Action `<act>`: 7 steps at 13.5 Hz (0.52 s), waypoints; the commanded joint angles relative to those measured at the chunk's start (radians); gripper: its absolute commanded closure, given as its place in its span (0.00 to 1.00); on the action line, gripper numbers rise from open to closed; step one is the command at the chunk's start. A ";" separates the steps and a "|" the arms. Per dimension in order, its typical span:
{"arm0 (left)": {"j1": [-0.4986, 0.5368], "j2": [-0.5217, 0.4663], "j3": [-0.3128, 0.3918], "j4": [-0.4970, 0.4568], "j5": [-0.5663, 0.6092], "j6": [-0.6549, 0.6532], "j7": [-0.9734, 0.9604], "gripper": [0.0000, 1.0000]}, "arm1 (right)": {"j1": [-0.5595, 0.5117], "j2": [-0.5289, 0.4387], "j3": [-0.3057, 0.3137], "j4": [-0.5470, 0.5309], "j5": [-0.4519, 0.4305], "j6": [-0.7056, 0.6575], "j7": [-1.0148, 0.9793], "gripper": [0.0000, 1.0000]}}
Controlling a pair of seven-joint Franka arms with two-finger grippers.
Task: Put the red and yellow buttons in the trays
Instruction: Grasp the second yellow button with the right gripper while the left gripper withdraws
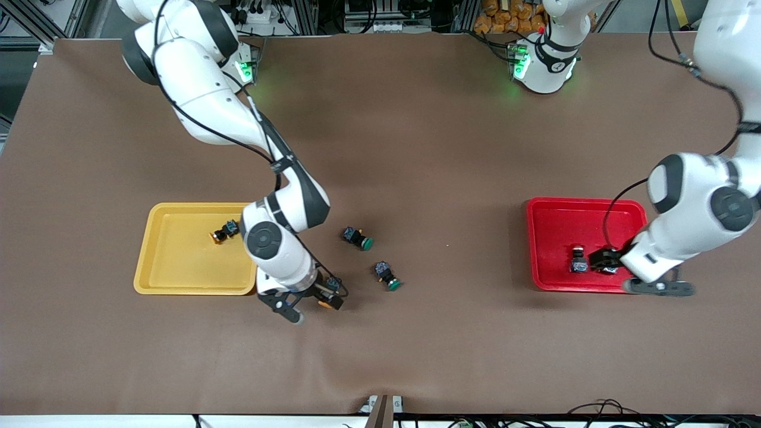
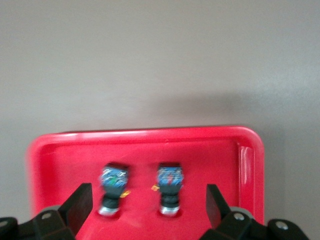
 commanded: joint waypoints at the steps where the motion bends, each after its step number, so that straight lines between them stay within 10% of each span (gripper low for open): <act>1: 0.022 -0.107 -0.005 0.002 -0.008 -0.076 0.017 0.00 | 0.042 0.058 -0.014 0.053 -0.035 0.025 0.002 0.27; 2: 0.040 -0.139 -0.007 0.014 -0.054 -0.110 0.019 0.00 | 0.048 0.058 -0.023 0.054 -0.040 0.021 0.005 0.81; 3: 0.047 -0.170 -0.005 0.040 -0.111 -0.168 0.026 0.00 | 0.047 0.057 -0.024 0.054 -0.042 0.013 0.003 1.00; 7: 0.060 -0.231 0.002 0.235 -0.179 -0.475 0.132 0.00 | 0.030 0.049 -0.022 0.054 -0.043 -0.016 -0.006 1.00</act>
